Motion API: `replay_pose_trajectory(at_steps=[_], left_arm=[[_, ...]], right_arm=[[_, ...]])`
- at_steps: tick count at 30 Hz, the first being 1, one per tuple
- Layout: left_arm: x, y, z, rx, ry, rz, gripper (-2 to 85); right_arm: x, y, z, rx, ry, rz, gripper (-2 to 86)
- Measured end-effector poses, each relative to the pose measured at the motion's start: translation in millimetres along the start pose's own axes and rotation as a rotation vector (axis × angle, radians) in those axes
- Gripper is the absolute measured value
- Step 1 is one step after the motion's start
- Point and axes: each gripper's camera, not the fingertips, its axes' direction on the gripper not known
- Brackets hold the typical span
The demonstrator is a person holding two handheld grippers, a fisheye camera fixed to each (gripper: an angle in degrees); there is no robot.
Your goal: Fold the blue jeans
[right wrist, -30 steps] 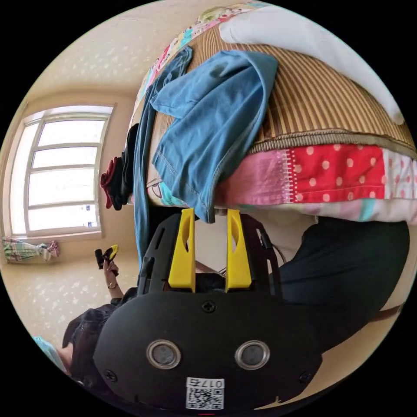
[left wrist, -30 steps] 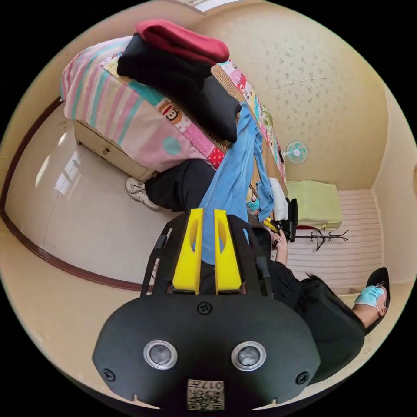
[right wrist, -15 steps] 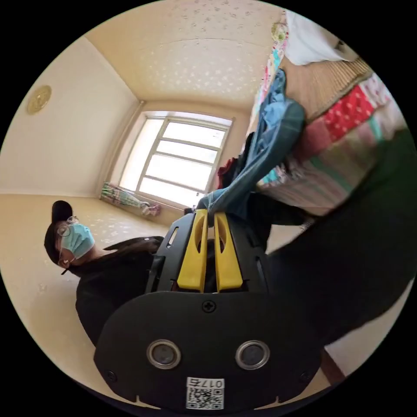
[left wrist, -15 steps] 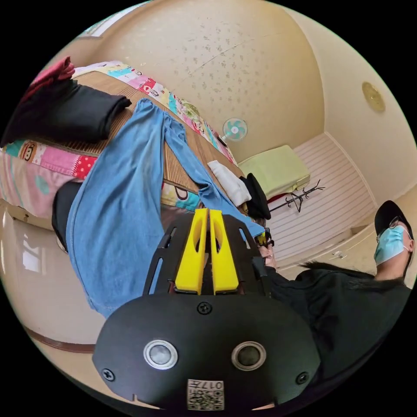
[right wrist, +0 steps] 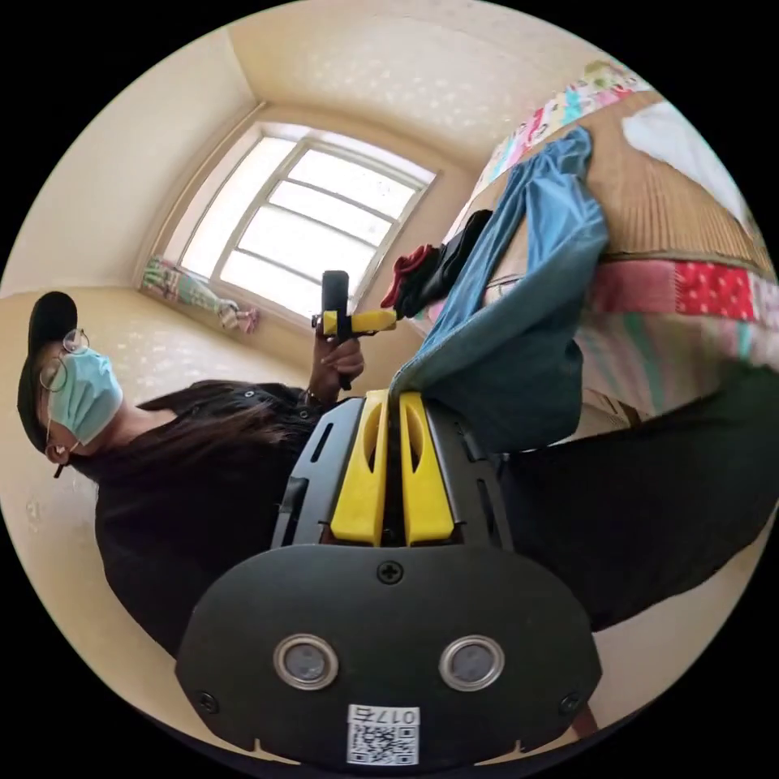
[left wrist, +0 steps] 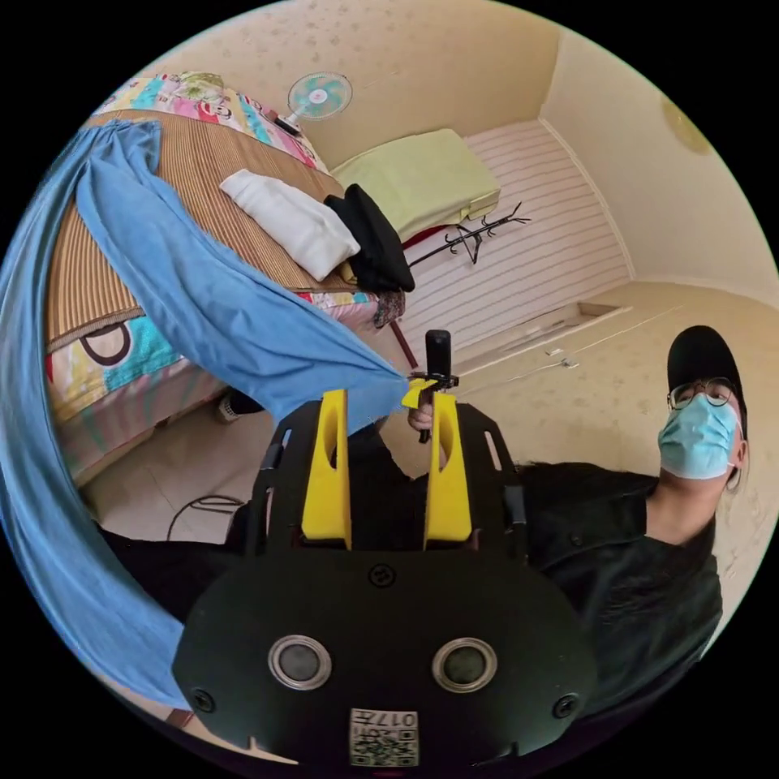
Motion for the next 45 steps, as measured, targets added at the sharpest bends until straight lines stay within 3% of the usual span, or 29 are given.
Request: replay_pose_trajectory(at_steps=[5, 10, 16, 20, 23, 25, 30, 35, 45], left_arm=[[-2, -1, 29, -0.063, -0.098, -0.001, 15.0], [-24, 37, 31, -0.098, -0.250, -0.056, 14.3], [-56, 78, -13, -0.054, -0.149, -0.109, 13.8], [-79, 91, -23, -0.184, -0.085, -0.132, 14.0], [-97, 103, -28, -0.201, -0.068, -0.166, 14.7], [-108, 107, -33, -0.196, 0.038, -0.176, 13.4], [-142, 123, -63, -0.162, -0.008, -0.227, 12.0], [-168, 139, -93, -0.082, 0.020, -0.259, 12.4], [-210, 148, -109, -0.072, 0.051, -0.252, 12.3]], right_arm=[[-40, -40, 103, -0.236, 0.040, -0.109, 2.2], [-39, -35, 137, -0.259, -0.022, -0.122, 1.9], [-27, -26, 162, -0.266, -0.074, -0.060, 1.4], [-26, -27, 183, -0.289, -0.096, -0.054, 0.7], [-31, -29, 198, -0.286, -0.246, -0.123, 0.3], [-29, -31, 210, -0.279, -0.279, -0.151, 0.3], [7, -31, 228, -0.262, -0.093, -0.010, 0.7], [75, -43, 221, -0.192, 0.335, 0.242, 2.8], [141, -159, 287, -0.065, 0.595, 0.242, 7.4]])
